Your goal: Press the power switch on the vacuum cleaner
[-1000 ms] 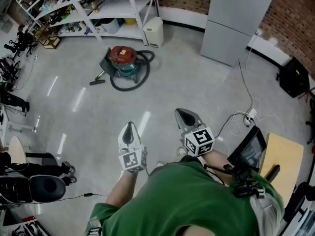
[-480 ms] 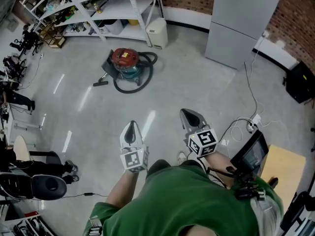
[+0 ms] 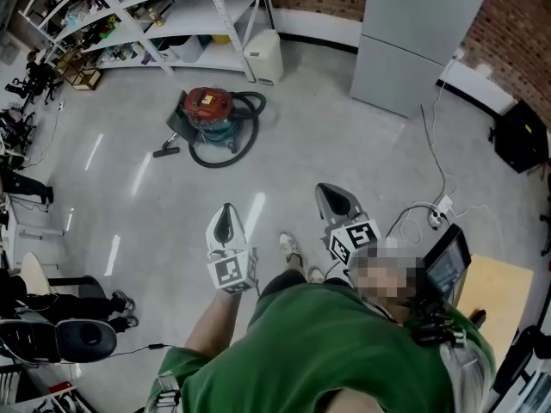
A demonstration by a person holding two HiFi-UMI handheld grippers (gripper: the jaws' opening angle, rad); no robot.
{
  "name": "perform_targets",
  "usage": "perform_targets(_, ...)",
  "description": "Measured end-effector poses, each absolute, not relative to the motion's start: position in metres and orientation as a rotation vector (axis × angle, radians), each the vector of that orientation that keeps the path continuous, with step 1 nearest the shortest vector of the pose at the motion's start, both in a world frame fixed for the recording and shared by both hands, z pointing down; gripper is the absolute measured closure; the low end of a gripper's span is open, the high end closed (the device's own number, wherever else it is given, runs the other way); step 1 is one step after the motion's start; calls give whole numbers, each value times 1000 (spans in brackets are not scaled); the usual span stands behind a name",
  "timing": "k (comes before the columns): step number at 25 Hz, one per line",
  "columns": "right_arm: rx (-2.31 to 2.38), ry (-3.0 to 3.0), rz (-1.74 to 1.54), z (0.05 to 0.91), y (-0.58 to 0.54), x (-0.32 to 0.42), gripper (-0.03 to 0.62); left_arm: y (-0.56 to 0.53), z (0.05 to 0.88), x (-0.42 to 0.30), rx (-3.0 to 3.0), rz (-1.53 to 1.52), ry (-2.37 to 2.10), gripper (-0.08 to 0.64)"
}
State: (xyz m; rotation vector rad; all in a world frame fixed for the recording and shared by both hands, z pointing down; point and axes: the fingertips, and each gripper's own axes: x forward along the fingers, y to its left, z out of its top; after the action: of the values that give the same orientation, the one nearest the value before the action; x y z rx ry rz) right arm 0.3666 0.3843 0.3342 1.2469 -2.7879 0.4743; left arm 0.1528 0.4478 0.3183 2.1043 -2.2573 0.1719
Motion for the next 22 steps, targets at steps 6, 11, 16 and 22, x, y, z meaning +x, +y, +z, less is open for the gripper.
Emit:
perform_targets(6,1276,-2775,418,318,338,341,589,391,301,123,2116,123,-2272,552)
perform_targets(11,1301,-2788,379,308,303,309,589,359,298,91,2133,64,-2266,552)
perform_targets(16,1313,-2797,351,300,270,273,589,327,304,55,2138,46,-2265,552)
perform_targets(22,1308,-2787,351,310,243,252,589,303,316,31,2125,51,-2275,552)
